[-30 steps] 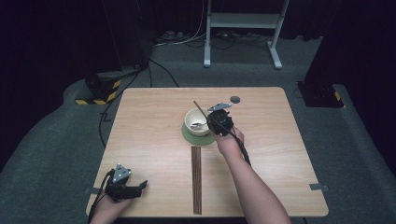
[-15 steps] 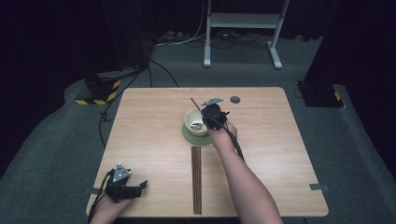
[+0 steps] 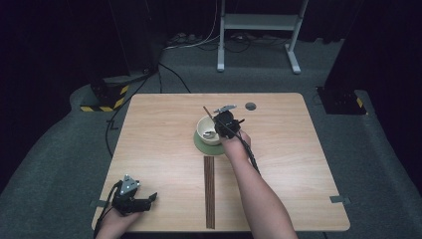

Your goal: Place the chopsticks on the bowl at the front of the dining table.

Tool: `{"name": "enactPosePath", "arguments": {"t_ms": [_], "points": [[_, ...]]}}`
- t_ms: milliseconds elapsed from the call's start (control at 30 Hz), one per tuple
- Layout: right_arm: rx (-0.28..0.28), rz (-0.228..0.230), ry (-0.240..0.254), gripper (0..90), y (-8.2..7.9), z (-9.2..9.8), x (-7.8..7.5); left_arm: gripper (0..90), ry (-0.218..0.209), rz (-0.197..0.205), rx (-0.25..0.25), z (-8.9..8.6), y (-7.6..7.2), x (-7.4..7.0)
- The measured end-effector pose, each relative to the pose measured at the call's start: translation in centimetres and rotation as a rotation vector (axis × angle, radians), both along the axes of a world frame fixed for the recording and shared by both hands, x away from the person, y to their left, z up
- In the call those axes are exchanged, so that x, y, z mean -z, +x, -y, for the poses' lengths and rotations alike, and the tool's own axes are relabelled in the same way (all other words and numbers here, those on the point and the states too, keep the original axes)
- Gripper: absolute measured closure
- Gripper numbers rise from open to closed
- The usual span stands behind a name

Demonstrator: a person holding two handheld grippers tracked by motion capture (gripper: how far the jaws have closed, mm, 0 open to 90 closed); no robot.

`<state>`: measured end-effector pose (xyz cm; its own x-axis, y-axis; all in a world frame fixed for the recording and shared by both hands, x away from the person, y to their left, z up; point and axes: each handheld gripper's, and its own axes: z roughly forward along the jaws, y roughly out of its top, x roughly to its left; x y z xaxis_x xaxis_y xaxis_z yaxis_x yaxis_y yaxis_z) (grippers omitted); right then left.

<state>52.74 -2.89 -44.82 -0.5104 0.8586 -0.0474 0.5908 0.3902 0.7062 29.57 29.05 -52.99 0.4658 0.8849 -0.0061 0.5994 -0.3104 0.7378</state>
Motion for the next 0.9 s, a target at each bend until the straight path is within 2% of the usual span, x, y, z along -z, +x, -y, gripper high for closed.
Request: {"name": "enactPosePath", "arguments": {"t_ms": [300,333,367,433,567,633,700,767,900], "points": [[-0.004,0.007,0.0,81.8,0.0,-0.3,0.2,14.2,-0.003,-0.001,0.004,0.0,0.0,0.0],[-0.008,0.008,-0.002,80.5,0.0,-0.3,0.3,14.2,-0.003,-0.001,0.004,0.0,0.0,0.0],[-0.017,0.0,-0.012,75.5,-0.2,-0.4,0.2,14.3,-0.001,-0.001,0.005,0.0,0.0,0.0],[-0.013,0.016,-0.019,70.4,-0.4,-0.5,0.1,14.2,-0.004,0.0,0.006,0.0,0.0,0.0],[-0.023,0.032,-0.021,65.5,-0.9,-0.3,-0.7,14.2,-0.004,-0.005,0.004,0.0,0.0,0.0],[-0.039,0.05,-0.019,62.4,-1.7,-0.1,-1.7,14.2,-0.004,-0.004,0.005,0.0,0.0,0.0],[-0.044,0.056,-0.015,61.9,-2.1,0.0,-2.0,14.2,-0.002,-0.004,0.005,0.0,0.0,0.0],[-0.067,0.078,0.007,60.4,-3.5,0.2,-2.7,14.4,-0.002,-0.004,0.002,0.1,0.0,0.0],[-0.102,0.101,0.032,58.3,-5.8,0.7,-2.8,14.4,-0.005,-0.006,-0.002,0.1,0.0,0.0]]}}
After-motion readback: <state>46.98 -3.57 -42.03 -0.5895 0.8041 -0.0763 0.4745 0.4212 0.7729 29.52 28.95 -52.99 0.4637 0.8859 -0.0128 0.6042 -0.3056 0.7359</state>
